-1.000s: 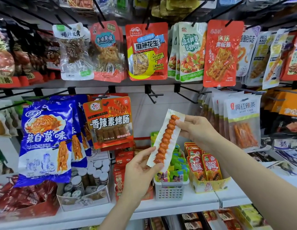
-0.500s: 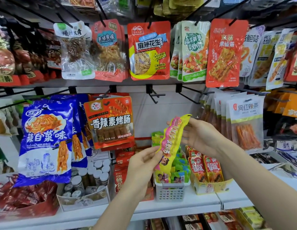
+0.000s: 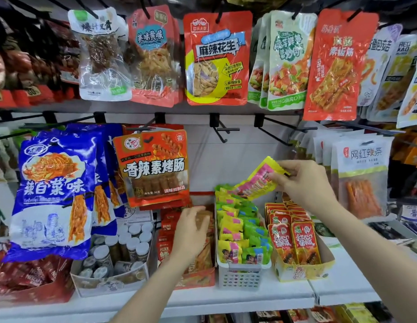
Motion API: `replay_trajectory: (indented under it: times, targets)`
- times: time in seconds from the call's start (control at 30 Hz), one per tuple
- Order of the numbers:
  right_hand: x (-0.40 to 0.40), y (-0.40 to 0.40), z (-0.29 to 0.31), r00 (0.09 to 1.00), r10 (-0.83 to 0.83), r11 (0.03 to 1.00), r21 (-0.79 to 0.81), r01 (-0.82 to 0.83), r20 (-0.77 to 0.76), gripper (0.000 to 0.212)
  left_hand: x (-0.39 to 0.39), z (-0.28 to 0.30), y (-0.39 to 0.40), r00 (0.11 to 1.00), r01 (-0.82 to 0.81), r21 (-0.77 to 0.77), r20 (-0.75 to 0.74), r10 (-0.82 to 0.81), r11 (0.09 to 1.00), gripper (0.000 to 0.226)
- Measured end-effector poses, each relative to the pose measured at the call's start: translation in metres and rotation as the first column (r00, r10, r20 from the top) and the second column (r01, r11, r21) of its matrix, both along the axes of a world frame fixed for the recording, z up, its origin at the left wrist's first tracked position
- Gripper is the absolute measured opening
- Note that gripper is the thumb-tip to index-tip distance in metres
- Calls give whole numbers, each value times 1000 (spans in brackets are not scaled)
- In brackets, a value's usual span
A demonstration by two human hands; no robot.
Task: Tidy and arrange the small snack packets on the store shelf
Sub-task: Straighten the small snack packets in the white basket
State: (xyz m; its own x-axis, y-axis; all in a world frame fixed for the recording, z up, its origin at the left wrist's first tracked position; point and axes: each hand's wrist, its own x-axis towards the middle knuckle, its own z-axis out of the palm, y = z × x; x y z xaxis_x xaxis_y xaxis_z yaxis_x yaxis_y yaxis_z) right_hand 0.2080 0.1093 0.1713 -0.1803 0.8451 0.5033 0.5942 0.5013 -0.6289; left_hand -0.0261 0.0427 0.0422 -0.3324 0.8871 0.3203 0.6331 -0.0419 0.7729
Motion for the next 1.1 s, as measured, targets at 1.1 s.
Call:
replay_trajectory:
  times: [1.1]
  targets:
    - [-74, 27, -90, 833, 131, 974, -226, -7, 537, 34, 21, -37, 5, 861, 264, -167, -403, -310, 950, 68]
